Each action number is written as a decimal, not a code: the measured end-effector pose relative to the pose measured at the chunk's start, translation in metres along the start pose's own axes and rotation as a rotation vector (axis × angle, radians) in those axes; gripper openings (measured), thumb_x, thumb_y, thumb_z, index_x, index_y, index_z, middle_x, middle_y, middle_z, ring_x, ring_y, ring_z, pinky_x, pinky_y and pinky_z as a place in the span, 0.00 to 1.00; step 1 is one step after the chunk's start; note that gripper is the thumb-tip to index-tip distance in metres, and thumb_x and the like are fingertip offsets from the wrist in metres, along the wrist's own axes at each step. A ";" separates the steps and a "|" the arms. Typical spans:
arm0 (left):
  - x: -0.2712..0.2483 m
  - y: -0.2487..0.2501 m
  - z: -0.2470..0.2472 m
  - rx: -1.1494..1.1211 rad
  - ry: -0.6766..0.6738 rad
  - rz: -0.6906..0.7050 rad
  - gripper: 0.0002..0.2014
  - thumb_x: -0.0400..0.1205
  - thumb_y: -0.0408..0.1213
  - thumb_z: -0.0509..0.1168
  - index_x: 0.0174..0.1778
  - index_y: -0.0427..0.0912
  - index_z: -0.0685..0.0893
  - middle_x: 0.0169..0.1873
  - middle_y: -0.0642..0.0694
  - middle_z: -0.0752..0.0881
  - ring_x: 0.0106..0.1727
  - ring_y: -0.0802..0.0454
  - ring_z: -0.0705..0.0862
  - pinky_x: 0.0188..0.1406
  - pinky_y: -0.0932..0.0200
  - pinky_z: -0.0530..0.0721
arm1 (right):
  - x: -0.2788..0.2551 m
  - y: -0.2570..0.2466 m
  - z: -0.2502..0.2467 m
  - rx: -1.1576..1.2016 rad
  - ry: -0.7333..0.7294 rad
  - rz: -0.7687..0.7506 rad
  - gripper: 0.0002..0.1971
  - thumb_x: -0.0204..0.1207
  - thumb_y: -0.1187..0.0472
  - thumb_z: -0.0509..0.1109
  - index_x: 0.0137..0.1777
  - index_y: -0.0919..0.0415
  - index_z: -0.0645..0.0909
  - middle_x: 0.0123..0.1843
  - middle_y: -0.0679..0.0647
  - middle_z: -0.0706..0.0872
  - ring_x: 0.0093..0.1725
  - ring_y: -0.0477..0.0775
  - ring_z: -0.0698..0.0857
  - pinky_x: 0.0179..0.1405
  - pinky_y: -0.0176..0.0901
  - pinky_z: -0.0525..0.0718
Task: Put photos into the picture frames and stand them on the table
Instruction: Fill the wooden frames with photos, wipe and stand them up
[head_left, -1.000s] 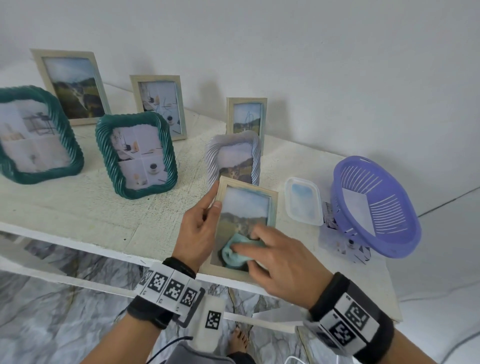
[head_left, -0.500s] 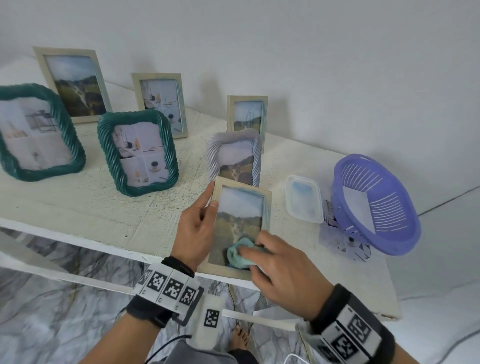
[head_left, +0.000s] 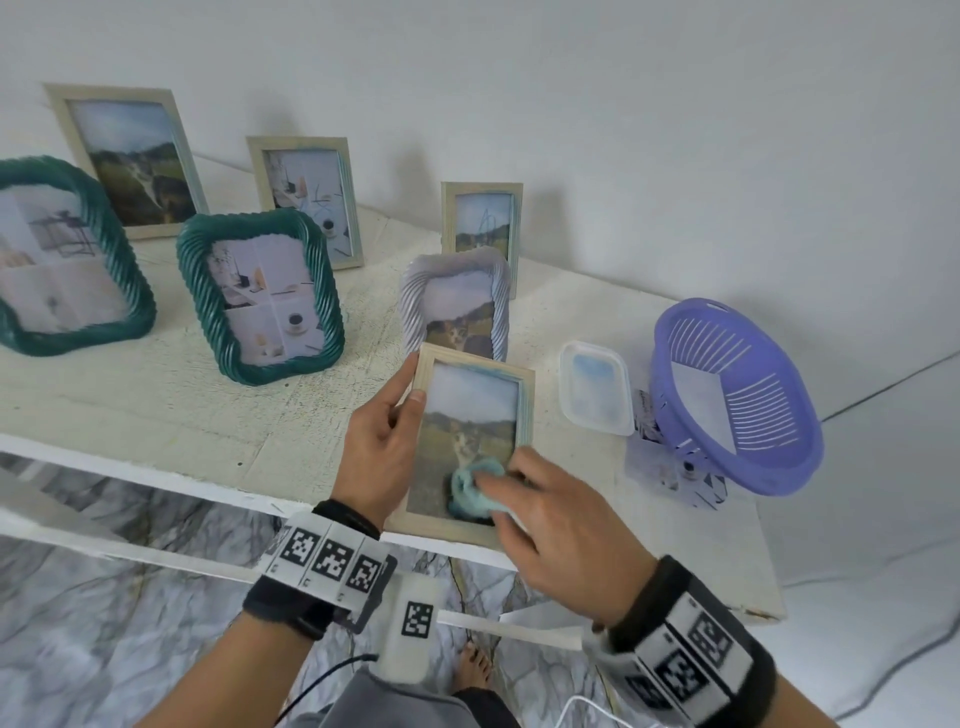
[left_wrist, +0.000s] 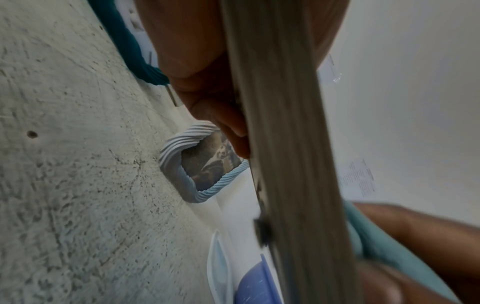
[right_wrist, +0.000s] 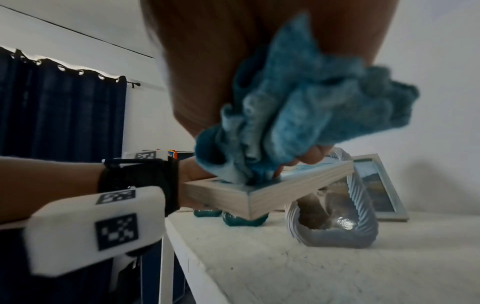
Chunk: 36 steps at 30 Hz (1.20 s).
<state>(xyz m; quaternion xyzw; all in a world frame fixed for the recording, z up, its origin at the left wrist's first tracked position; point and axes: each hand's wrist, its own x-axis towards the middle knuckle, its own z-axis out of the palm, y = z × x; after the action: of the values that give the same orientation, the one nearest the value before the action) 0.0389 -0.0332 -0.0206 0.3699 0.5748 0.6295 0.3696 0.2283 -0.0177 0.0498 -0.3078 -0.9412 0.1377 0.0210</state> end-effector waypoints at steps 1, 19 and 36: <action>-0.001 -0.003 -0.002 -0.006 -0.005 -0.010 0.22 0.87 0.47 0.60 0.78 0.60 0.73 0.33 0.44 0.73 0.34 0.48 0.71 0.37 0.51 0.74 | -0.005 0.001 0.000 0.002 -0.020 -0.024 0.14 0.80 0.60 0.62 0.63 0.56 0.80 0.49 0.49 0.73 0.37 0.45 0.71 0.32 0.33 0.75; -0.013 0.012 0.007 0.167 -0.064 0.077 0.22 0.89 0.28 0.56 0.80 0.39 0.70 0.17 0.60 0.76 0.21 0.66 0.68 0.23 0.74 0.69 | 0.016 0.018 -0.004 -0.049 -0.007 -0.151 0.15 0.80 0.58 0.58 0.63 0.57 0.80 0.50 0.52 0.75 0.40 0.50 0.76 0.30 0.42 0.81; -0.013 0.010 0.005 0.133 -0.031 0.044 0.22 0.89 0.32 0.57 0.80 0.44 0.70 0.15 0.56 0.63 0.18 0.60 0.60 0.17 0.70 0.61 | 0.007 0.025 -0.006 -0.129 0.029 -0.079 0.13 0.78 0.59 0.63 0.61 0.56 0.81 0.50 0.53 0.76 0.40 0.52 0.79 0.28 0.43 0.83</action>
<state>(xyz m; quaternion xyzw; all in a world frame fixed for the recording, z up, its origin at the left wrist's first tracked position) 0.0486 -0.0432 -0.0113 0.4158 0.6015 0.5919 0.3390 0.2372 0.0068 0.0481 -0.2731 -0.9591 0.0715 0.0201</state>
